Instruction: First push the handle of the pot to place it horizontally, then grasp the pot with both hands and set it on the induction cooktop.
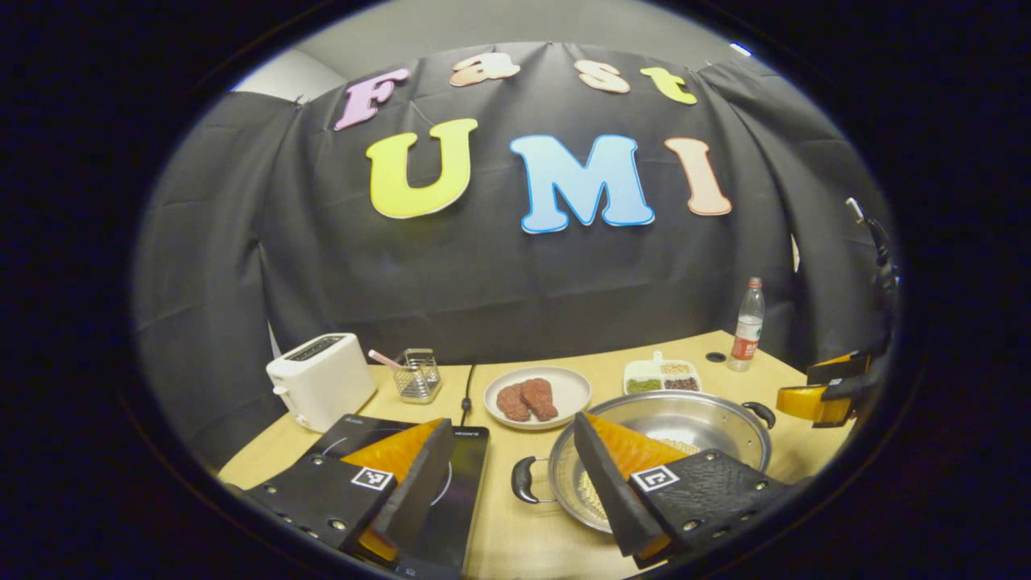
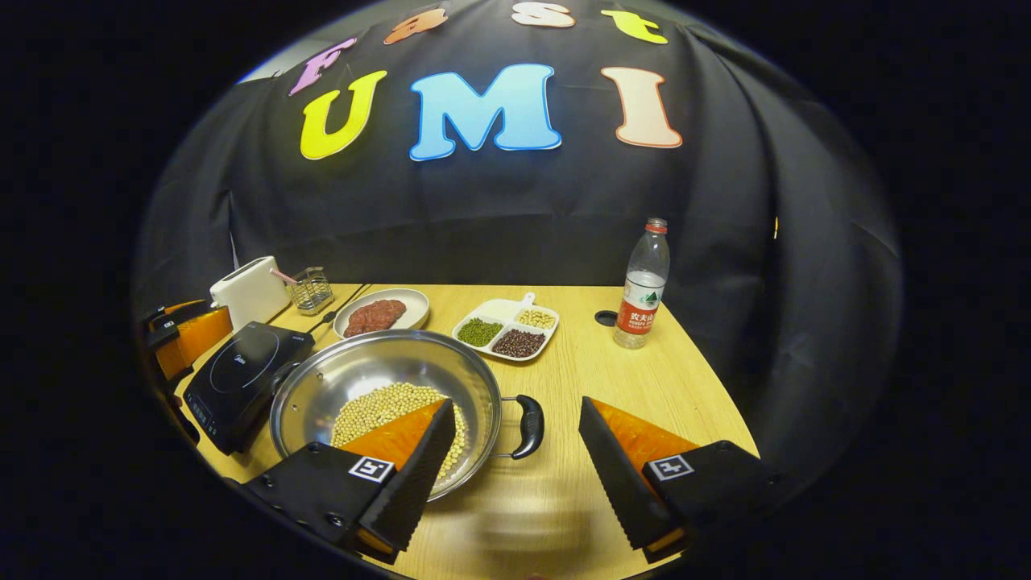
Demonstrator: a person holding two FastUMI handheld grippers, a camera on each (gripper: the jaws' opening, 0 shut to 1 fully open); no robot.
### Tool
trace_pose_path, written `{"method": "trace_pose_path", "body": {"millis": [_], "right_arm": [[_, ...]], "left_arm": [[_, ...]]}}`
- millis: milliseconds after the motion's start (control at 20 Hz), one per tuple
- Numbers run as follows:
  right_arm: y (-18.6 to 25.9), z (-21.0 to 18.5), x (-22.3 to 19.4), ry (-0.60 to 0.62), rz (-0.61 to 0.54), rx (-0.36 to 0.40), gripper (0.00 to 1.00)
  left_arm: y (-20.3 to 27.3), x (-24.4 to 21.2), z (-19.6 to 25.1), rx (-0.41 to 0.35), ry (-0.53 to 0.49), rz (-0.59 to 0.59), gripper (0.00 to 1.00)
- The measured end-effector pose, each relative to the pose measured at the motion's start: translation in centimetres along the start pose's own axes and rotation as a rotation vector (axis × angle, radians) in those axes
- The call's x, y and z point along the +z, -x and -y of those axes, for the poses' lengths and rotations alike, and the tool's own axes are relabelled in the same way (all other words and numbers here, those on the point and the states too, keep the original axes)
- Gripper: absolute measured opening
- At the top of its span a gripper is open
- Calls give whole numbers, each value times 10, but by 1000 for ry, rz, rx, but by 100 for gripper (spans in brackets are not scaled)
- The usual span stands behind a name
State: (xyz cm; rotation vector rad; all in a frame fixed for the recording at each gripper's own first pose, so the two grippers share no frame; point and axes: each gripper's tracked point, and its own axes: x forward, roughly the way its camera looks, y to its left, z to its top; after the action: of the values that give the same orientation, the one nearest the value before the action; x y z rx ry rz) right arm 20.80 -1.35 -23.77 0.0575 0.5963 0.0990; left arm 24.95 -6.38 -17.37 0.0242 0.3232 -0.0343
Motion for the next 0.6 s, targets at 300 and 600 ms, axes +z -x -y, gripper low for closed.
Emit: {"method": "trace_pose_path", "body": {"millis": [300,600], "right_arm": [[-14,-3,-5,0,-22,-22,99],[-34,-3,-14,-2,-56,-37,99]], "left_arm": [[-30,-38,5,-56,19,-103,89],[-55,-78,11,-78,40,-220,92]]}}
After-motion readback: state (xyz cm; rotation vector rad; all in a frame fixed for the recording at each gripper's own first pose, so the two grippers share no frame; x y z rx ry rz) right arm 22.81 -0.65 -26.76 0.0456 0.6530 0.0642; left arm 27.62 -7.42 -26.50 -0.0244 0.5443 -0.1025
